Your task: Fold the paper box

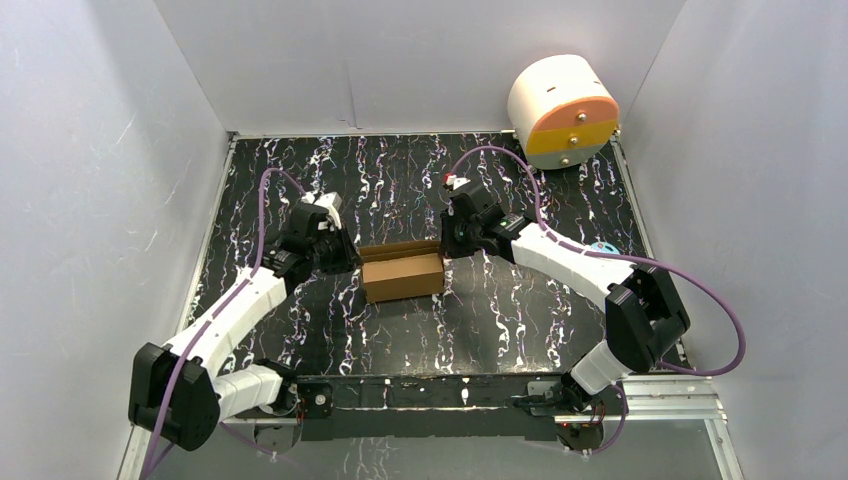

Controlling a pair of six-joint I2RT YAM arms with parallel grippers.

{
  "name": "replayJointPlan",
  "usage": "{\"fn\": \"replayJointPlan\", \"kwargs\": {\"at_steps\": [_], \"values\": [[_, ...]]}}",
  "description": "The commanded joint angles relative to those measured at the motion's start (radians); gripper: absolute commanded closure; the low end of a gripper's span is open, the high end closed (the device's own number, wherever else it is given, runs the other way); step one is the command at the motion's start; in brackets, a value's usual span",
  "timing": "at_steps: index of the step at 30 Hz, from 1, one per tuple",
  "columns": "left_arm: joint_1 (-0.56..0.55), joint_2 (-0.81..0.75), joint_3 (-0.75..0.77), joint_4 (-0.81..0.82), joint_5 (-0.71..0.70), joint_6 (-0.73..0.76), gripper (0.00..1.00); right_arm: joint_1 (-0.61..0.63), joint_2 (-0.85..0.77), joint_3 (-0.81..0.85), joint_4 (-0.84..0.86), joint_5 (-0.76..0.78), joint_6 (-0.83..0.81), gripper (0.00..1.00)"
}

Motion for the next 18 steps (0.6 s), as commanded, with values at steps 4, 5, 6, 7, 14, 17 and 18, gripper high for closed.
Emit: {"fn": "replayJointPlan", "kwargs": {"at_steps": [4,5,6,7,14,17,18], "values": [[-0.012,-0.079,-0.062,-0.006,0.023,-0.028,0.93,0.010,-0.027,-0.040,0.017,-0.015,-0.005,0.87],[-0.012,-0.083,-0.072,-0.005,0.026,-0.032,0.93,0.010,-0.031,-0.045,0.027,-0.018,-0.008,0.87],[-0.012,-0.088,-0.081,-0.003,0.029,-0.037,0.93,0.011,-0.036,-0.054,0.035,-0.019,-0.010,0.87],[-0.013,-0.093,-0.090,0.002,0.032,-0.044,0.93,0.009,-0.041,-0.064,0.044,-0.017,-0.011,0.87],[-0.018,-0.133,-0.138,0.053,0.069,-0.087,0.92,0.010,-0.060,-0.112,0.119,-0.053,-0.023,0.85],[-0.019,-0.179,-0.141,0.050,0.046,-0.092,0.86,0.010,-0.077,-0.117,0.129,-0.066,-0.046,0.74],[-0.018,-0.197,-0.143,0.048,0.033,-0.094,0.85,0.011,-0.089,-0.118,0.131,-0.066,-0.057,0.70]]}}
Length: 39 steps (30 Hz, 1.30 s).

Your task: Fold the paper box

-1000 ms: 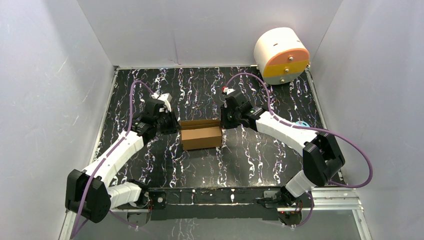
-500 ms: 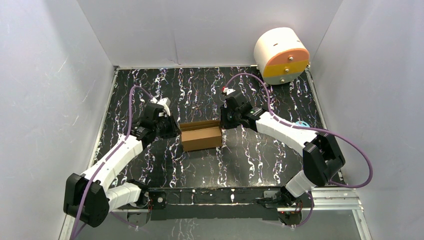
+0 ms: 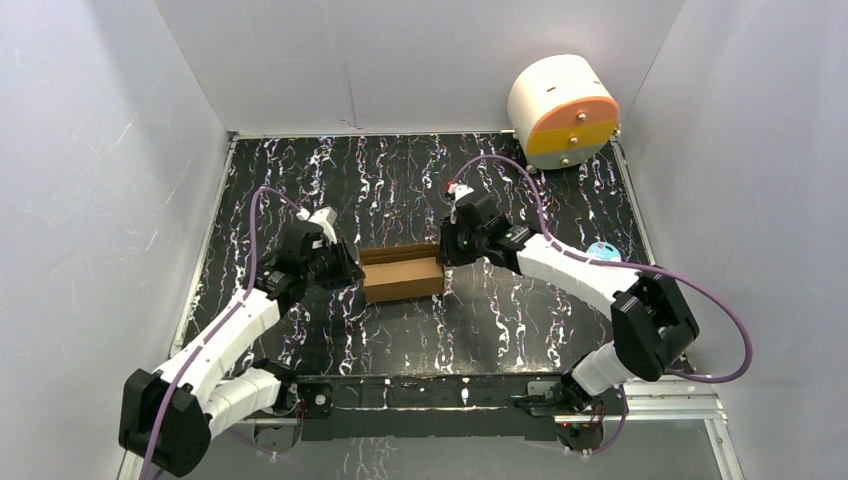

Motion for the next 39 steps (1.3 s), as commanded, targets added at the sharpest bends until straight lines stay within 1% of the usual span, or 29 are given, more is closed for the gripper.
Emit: {"fn": "replayJointPlan", "kwargs": {"at_steps": [1,5,7,9,11,14,18,22,26,29,33,37,39], "values": [[-0.005,-0.100,-0.009,0.005,-0.016,-0.026,0.83,0.009,-0.045,-0.018,0.024,-0.032,-0.055,0.65],[-0.006,-0.163,-0.032,-0.011,-0.037,-0.054,0.75,0.008,-0.087,-0.010,0.022,-0.014,-0.116,0.44],[-0.005,-0.194,-0.048,-0.011,-0.038,-0.077,0.73,0.008,-0.104,0.003,0.009,-0.002,-0.149,0.36],[-0.005,-0.229,-0.074,-0.011,-0.049,-0.100,0.73,0.008,-0.116,0.021,0.000,0.004,-0.183,0.30],[-0.005,-0.259,-0.097,-0.011,-0.067,-0.124,0.70,0.007,-0.120,0.044,-0.001,-0.010,-0.223,0.25],[-0.005,-0.294,-0.137,0.017,-0.046,-0.177,0.69,0.008,-0.092,0.106,-0.013,-0.092,-0.320,0.19],[-0.005,-0.334,-0.209,0.066,-0.010,-0.226,0.69,0.008,-0.025,0.207,-0.022,-0.185,-0.406,0.20],[-0.005,-0.336,-0.256,0.110,0.028,-0.244,0.72,0.007,0.029,0.264,0.021,-0.252,-0.449,0.24],[-0.006,-0.318,-0.292,0.154,0.058,-0.268,0.74,0.009,0.103,0.323,0.037,-0.310,-0.480,0.30],[-0.009,-0.317,-0.340,0.213,0.068,-0.292,0.76,0.009,0.144,0.341,0.060,-0.332,-0.481,0.33],[-0.012,-0.296,-0.360,0.265,0.074,-0.298,0.77,0.009,0.188,0.351,0.071,-0.354,-0.485,0.38],[-0.018,-0.244,-0.377,0.350,0.076,-0.309,0.77,0.010,0.217,0.341,0.076,-0.394,-0.489,0.44],[-0.022,-0.211,-0.383,0.392,0.077,-0.315,0.77,0.013,0.221,0.328,0.076,-0.407,-0.496,0.49]]}}
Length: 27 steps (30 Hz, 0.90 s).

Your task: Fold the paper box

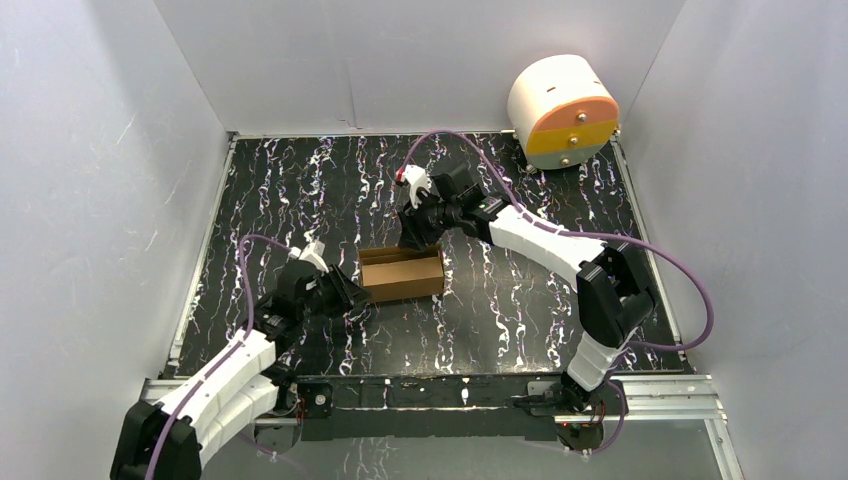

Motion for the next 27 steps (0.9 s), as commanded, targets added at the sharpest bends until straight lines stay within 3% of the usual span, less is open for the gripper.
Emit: {"fn": "replayJointPlan", "kwargs": {"at_steps": [1,10,17,27], "values": [[-0.013,0.059,-0.018,0.138,0.026,-0.025,0.77,0.008,-0.001,0.022,0.052,-0.071,-0.029,0.52],[-0.018,0.133,-0.044,0.256,-0.038,-0.036,0.79,0.017,-0.016,-0.053,0.047,-0.116,-0.075,0.63],[-0.018,0.152,-0.056,0.300,-0.084,-0.043,0.80,0.036,-0.019,-0.096,0.055,-0.125,-0.128,0.66],[-0.018,0.225,-0.028,0.395,-0.096,-0.053,0.83,0.110,-0.043,-0.147,0.092,0.065,-0.229,0.74]]}}
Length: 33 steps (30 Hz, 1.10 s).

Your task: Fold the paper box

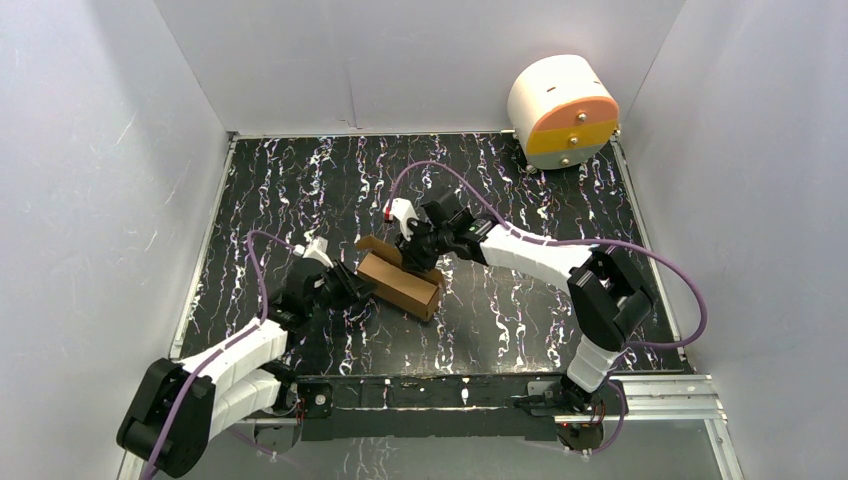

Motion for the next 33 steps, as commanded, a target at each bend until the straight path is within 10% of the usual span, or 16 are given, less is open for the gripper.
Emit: {"fn": "replayJointPlan", "kwargs": {"at_steps": [1,5,12,26,33], "values": [[-0.003,0.020,0.022,0.085,-0.035,-0.006,0.83,0.039,-0.049,-0.019,0.046,0.104,-0.071,0.75],[-0.003,0.033,0.025,0.101,-0.037,-0.009,0.84,0.050,-0.062,-0.023,0.051,0.148,-0.091,0.74],[-0.004,-0.013,0.039,0.031,-0.060,0.022,0.84,0.049,-0.123,0.006,0.007,0.214,-0.053,0.43],[-0.002,-0.145,0.176,-0.315,-0.156,0.212,0.74,0.047,-0.305,-0.019,-0.266,0.319,0.277,0.35],[-0.003,-0.074,0.215,-0.331,0.010,0.171,0.76,0.047,-0.313,-0.015,-0.265,0.270,0.279,0.35]]}}
